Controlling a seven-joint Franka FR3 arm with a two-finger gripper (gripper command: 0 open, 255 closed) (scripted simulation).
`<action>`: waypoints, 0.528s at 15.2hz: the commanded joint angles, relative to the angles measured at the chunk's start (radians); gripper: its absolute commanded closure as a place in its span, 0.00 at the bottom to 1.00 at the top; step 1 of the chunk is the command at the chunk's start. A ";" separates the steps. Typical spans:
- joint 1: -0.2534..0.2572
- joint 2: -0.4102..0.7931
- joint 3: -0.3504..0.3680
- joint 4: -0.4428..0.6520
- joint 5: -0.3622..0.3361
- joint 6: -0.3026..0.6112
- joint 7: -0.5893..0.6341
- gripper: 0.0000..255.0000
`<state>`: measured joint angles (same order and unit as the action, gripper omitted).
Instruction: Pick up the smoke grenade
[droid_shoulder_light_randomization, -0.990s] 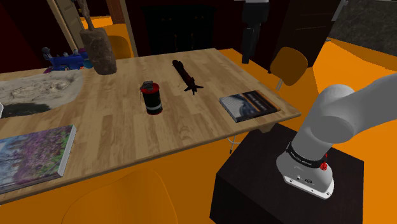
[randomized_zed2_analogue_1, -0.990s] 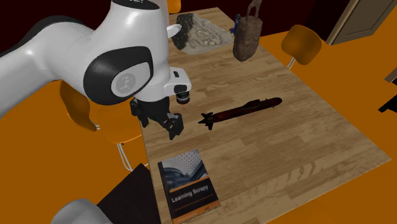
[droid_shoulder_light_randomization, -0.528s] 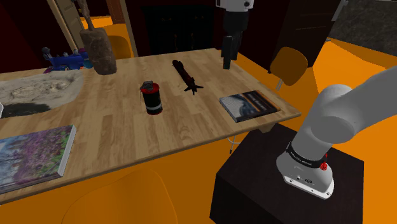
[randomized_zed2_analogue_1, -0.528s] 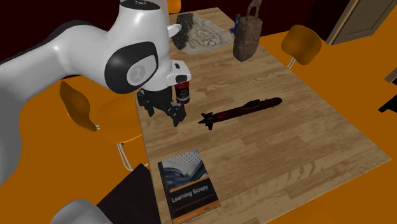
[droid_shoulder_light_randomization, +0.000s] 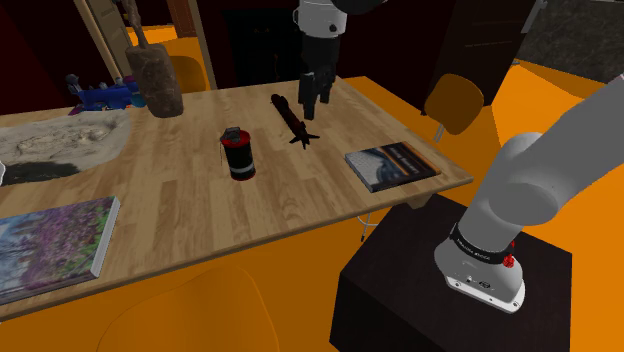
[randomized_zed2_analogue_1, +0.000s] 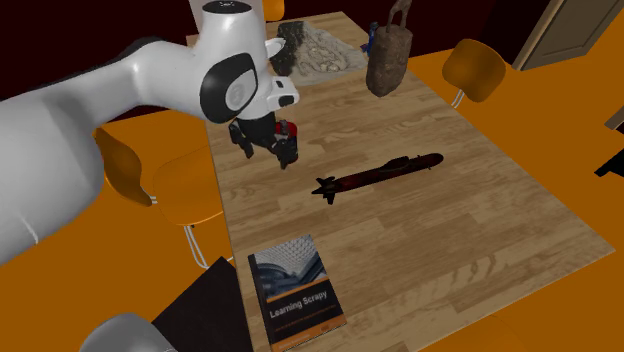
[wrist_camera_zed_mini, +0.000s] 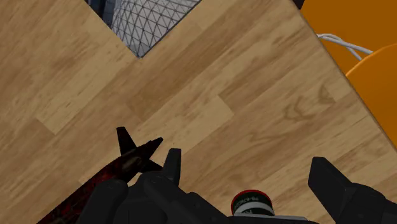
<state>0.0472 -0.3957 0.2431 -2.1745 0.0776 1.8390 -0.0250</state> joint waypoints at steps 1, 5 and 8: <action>0.000 0.073 0.028 0.047 -0.019 0.046 0.029 0.00; 0.003 0.205 0.075 0.138 -0.073 0.118 0.089 0.00; 0.009 0.308 0.106 0.220 -0.129 0.159 0.139 0.00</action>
<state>0.0553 -0.1295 0.3394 -1.9897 -0.0289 1.9836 0.0972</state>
